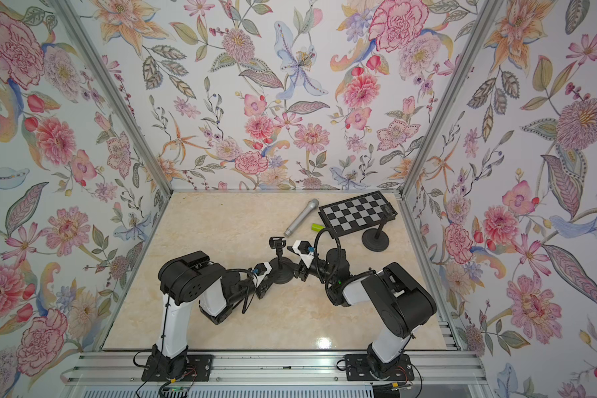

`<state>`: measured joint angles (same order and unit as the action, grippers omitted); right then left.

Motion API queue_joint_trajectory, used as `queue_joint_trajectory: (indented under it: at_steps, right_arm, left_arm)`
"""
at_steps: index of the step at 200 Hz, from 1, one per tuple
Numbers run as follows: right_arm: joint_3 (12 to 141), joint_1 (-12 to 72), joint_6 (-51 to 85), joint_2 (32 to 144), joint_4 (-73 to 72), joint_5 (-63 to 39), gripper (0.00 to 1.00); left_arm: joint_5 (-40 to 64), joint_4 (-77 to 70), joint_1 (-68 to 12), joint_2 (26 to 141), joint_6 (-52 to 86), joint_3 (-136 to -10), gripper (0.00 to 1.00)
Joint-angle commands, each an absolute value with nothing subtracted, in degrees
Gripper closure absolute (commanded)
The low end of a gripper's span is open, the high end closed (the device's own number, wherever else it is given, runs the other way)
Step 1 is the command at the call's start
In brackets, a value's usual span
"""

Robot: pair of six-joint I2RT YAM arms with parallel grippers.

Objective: Assemble a microphone stand
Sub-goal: Screw the microphone stand pole into the microphone stand base.

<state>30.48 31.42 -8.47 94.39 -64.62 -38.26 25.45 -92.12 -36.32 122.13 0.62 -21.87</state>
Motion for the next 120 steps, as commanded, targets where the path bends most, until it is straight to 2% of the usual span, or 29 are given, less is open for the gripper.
queue_joint_trajectory:
  at_steps: [1,79,120]
  right_arm:
    - [36.0,31.0,-19.3,91.9,-47.1,-48.5,0.38]
    - [44.4,29.1,-20.6,98.2,-44.6,-55.7,0.36]
    - [46.4,28.9,-18.8,100.9,-44.6,-55.1,0.39]
  left_arm:
    - [26.1,-105.3,-36.5,125.0,0.0,-19.7,0.68]
    - [28.5,-105.3,-36.6,123.4,-1.2,-18.2,0.68]
    - [29.5,-105.4,-36.6,124.4,-0.3,-18.7,0.68]
